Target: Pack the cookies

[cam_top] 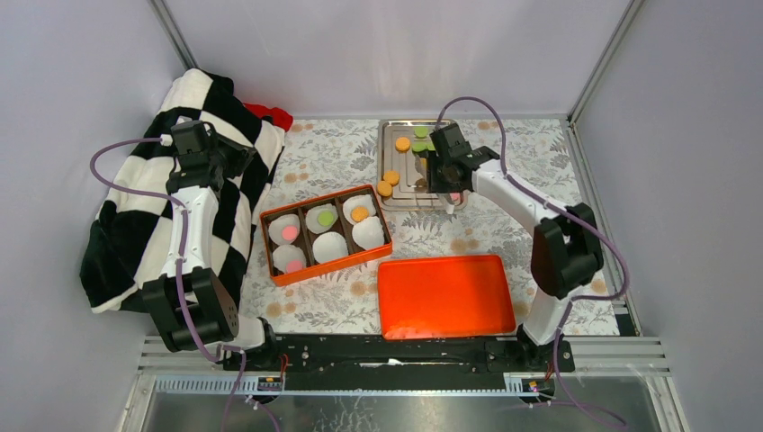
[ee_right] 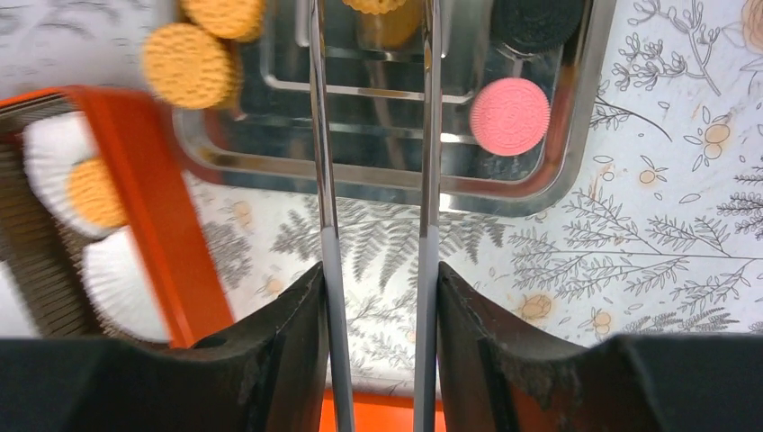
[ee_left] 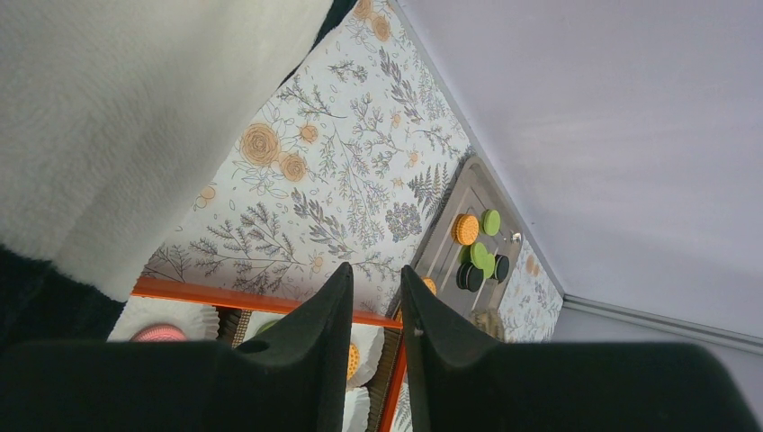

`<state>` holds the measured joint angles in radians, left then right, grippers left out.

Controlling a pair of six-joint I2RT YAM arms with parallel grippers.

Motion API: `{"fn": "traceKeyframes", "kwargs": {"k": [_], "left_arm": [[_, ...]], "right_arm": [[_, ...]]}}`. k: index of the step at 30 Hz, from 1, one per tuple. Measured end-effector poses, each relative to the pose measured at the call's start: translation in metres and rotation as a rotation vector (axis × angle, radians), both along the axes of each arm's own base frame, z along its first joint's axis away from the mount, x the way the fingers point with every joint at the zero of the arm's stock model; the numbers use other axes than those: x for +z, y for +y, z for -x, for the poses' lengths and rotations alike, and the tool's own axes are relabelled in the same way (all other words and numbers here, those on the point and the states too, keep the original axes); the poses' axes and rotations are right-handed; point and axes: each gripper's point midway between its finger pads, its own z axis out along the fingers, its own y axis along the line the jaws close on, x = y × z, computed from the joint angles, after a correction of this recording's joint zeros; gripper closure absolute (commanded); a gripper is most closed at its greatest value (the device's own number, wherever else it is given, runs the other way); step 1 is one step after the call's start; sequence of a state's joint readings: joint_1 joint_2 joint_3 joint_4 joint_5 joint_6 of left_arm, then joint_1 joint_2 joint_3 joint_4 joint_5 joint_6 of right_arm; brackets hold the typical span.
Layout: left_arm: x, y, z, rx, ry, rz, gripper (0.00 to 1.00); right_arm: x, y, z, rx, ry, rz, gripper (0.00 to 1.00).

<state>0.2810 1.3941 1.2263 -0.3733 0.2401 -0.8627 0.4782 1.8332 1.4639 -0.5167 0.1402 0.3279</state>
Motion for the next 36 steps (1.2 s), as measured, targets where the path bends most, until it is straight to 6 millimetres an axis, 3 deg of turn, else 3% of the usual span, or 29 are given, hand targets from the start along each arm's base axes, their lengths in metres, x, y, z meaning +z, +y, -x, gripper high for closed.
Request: {"fn": "traceKeyframes", "kwargs": {"k": [4,9,15,19,24,36], "left_arm": [[0.000,0.000,0.000,0.000,0.000,0.000,0.70],[0.000,0.000,0.000,0.000,0.000,0.000,0.70],[0.000,0.000,0.000,0.000,0.000,0.000,0.70],[0.000,0.000,0.000,0.000,0.000,-0.001,0.70],[0.000,0.000,0.000,0.000,0.000,-0.001,0.70],[0.000,0.000,0.000,-0.004,0.001,-0.009,0.62]], "right_arm": [[0.040,0.019,0.013,0.053,-0.080,-0.048,0.82],[0.073,0.066,0.052,0.199,-0.129,-0.104,0.81],[0.071,0.138,0.134,0.484,-0.083,-0.100,0.80],[0.060,0.168,0.174,0.626,-0.042,-0.077,0.79],[0.043,0.171,0.187,0.670,0.004,-0.036,0.77],[0.026,0.179,0.208,0.735,0.077,-0.036,0.58]]}}
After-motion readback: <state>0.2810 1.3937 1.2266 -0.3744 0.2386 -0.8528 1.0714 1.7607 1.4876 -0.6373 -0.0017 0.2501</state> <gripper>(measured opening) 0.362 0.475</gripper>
